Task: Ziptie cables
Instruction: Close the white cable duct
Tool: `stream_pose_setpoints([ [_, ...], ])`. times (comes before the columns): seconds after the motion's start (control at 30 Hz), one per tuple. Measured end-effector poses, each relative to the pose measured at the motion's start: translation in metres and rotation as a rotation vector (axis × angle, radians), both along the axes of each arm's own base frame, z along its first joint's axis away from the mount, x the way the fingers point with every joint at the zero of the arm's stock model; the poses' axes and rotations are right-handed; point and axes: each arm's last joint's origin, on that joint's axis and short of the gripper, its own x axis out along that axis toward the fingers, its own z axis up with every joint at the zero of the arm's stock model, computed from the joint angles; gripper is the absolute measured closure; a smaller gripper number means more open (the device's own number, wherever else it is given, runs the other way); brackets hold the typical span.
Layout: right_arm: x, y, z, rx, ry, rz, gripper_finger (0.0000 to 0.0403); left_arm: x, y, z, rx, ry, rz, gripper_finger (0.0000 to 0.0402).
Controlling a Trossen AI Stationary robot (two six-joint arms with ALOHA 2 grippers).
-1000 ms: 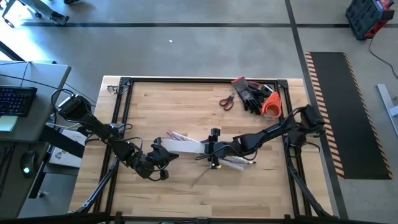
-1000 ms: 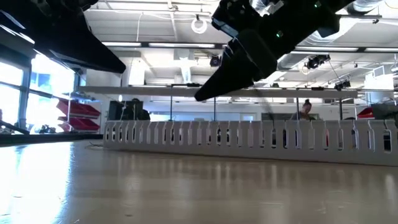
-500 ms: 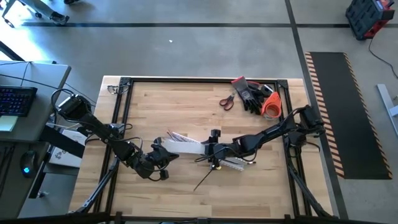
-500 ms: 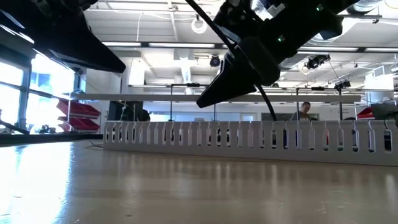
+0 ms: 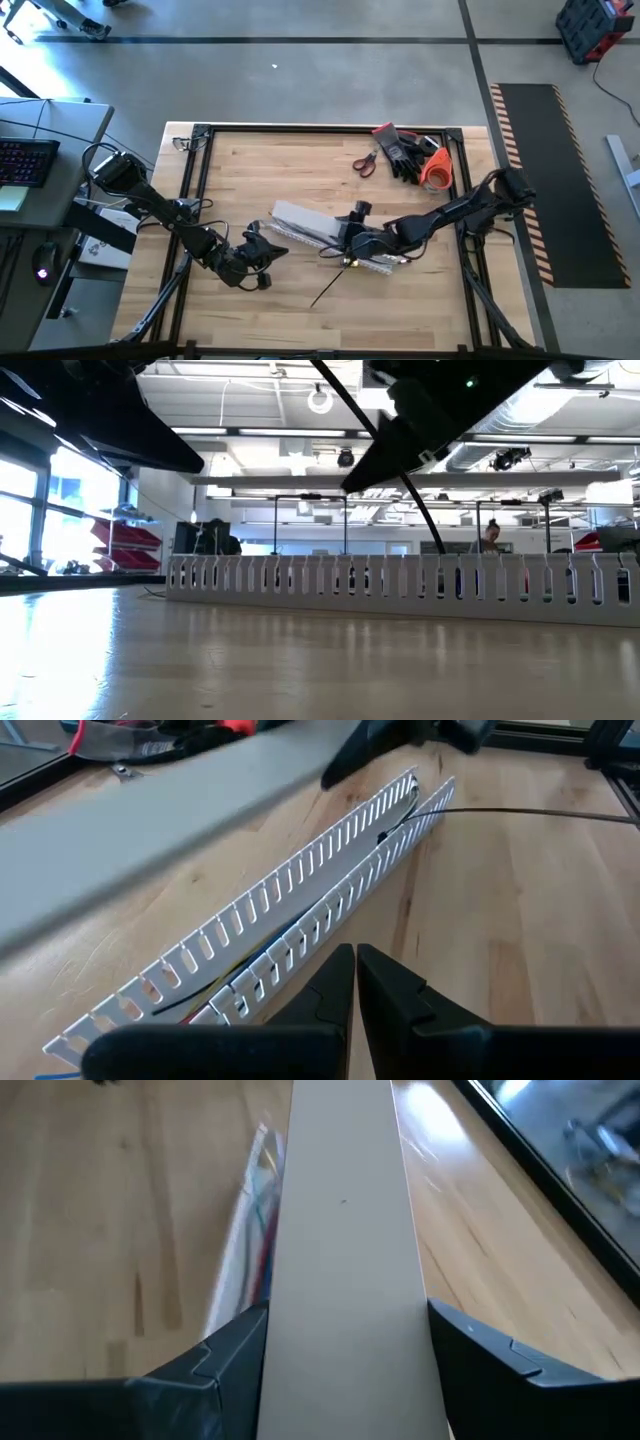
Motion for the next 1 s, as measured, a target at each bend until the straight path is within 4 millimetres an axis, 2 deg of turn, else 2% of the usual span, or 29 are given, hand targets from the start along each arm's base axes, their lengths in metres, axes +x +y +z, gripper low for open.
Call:
stream_pose_setpoints([
  [0.27,-0.028,0.029,-0.005,0.044,0.047,-0.055,0.0192,0.002,0.002,0.001,0.003,-0.012,0.004,0.0402],
  [0.47,-0.050,0.045,-0.019,0.071,0.029,-0.116,0.0192,0.011,0.016,0.002,-0.018,-0.016,0.066,0.0402],
  [0.6,-0.061,0.051,-0.028,0.113,0.024,-0.135,0.0192,0.024,0.039,0.001,-0.056,0.013,0.093,0.0402],
  [0.8,-0.074,0.069,-0.030,0.132,0.020,-0.085,0.0192,0.045,0.088,0.002,-0.060,0.108,0.042,0.0402],
  [0.9,-0.078,0.075,-0.030,0.145,0.027,-0.063,0.0192,0.052,0.108,0.005,-0.064,0.174,-0.050,0.0402],
  [1.0,-0.083,0.081,-0.030,0.155,0.046,-0.028,0.0192,0.052,0.119,0.003,-0.079,0.267,-0.185,0.0402],
])
